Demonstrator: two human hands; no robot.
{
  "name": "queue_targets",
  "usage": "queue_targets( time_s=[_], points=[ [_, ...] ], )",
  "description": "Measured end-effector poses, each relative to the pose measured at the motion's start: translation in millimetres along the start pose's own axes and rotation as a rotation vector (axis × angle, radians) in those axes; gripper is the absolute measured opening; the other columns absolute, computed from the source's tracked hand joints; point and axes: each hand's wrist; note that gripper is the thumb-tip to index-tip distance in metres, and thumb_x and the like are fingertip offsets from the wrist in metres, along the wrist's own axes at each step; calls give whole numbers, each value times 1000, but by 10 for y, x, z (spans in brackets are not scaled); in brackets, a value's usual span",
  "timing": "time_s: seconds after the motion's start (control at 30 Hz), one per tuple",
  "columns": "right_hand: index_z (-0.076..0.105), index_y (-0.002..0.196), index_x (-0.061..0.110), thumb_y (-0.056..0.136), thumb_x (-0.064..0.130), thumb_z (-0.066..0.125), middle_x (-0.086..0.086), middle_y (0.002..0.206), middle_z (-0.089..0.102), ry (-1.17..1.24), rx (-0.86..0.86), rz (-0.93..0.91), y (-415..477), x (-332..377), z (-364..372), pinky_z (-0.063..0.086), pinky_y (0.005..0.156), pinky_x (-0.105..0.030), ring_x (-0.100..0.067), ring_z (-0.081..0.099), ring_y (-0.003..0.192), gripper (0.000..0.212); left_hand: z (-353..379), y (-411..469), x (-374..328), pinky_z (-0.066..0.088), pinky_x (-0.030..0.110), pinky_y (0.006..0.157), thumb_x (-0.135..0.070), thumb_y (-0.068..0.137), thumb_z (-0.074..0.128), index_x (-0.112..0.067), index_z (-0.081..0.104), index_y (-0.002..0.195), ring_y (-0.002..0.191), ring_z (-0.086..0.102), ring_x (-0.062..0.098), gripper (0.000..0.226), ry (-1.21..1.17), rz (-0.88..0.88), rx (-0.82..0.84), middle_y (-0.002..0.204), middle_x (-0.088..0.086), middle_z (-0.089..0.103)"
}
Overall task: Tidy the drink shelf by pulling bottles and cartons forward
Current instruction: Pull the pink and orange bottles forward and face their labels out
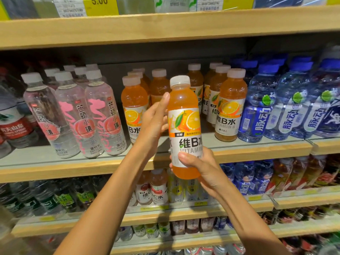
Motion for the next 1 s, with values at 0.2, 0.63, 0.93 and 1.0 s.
queue_targets(
  time_s=[0.2,0.63,0.93,1.0],
  points=[
    [57,100,17,57,40,76,4,82,68,-373,-301,-216,-5,-63,115,48,57,-14,-2,64,70,52,217,-138,-76,53,13,70,-59,68,64,-25,58,113,89,66,-3,56,185,139,-62,104,-8,67],
    [50,131,12,59,48,85,-11,117,68,114,196,82,-32,43,-80,55,86,-36,-27,66,106,88,140,-35,-98,56,31,63,-17,60,78,-8,65,96,73,67,22,39,-238,-73,56,86,10,69],
    [62,115,13,59,40,84,-17,98,69,103,263,83,-4,-52,-26,54,77,-40,-29,68,85,66,50,-1,33,56,33,73,-43,41,90,-13,63,106,80,68,21,77,-409,-148,425,96,8,71],
    [65,111,16,59,39,78,-11,99,72,1,161,46,-24,-67,-20,54,79,-37,-26,69,89,59,61,-13,26,57,35,73,-49,41,89,-13,61,109,86,70,22,82,-335,-136,368,103,9,72]
  ],
)
Point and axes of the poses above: each hand's wrist, its own y-axis towards the middle knuckle, its own z-axis out of the palm, x = y × z
